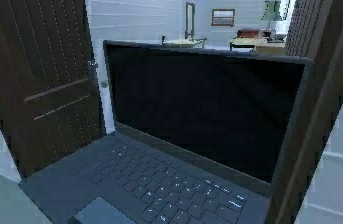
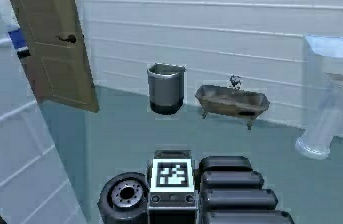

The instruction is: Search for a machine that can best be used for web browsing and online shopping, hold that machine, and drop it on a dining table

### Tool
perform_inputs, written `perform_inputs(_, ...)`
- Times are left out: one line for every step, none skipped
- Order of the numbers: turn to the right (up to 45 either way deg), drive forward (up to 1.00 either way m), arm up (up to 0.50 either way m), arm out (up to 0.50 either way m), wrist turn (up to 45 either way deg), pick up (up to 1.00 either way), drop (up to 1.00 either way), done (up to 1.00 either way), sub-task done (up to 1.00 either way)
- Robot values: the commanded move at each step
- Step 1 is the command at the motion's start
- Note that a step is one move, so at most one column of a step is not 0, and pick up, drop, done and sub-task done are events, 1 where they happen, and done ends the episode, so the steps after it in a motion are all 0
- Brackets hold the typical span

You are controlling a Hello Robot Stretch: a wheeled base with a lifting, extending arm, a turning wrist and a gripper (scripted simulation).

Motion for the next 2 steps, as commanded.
perform_inputs(3.0,0.0,0.0,0.0,0.0,0.0,0.0,0.0,0.0)
perform_inputs(0.0,1.0,0.0,0.0,0.0,0.0,0.0,0.0,0.0)
